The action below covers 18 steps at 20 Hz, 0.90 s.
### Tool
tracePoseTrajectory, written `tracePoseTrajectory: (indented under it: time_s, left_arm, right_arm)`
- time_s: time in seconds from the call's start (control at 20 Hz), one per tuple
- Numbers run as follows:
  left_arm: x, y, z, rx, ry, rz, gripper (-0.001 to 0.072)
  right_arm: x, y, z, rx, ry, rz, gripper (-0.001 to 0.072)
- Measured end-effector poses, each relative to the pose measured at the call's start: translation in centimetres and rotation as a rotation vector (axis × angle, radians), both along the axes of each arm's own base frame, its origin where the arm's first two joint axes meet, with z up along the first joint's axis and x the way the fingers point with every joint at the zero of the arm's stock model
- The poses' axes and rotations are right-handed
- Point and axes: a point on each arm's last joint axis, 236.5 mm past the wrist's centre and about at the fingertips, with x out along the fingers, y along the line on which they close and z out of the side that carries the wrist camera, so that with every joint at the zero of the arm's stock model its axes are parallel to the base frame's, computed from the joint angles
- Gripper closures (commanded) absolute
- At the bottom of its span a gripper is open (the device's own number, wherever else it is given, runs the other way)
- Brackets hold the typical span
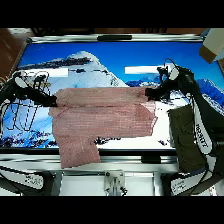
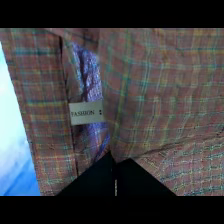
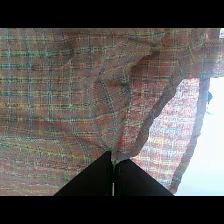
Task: Fold the shirts.
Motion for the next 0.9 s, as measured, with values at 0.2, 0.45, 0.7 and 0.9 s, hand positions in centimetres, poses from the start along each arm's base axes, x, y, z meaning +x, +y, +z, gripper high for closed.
tracePoseTrajectory:
  time_s: [0.2,0.45,0.7,0.9]
  left_arm:
    - [-0.8,-0.3,-0.1,-0.021,0.029,-0.003,0.0339]
    - [-2.1,-0.8,1.4,-0.072,0.089,0.003,0.0259]
    - [-6.1,-0.2,4.6,-0.169,0.173,0.066,0.0405]
    - [-13.2,-2.0,4.2,-0.326,0.258,0.143,0.0231]
  right_arm:
    - [-0.2,-0.2,-0.4,-0.009,0.014,-0.016,0.0199]
    - [-1.6,-0.2,2.0,-0.007,0.026,0.007,0.0198]
    - [-7.3,-3.1,5.3,-0.055,0.125,0.077,0.0199]
    - [-12.1,-5.7,5.4,-0.057,0.175,0.032,0.0198]
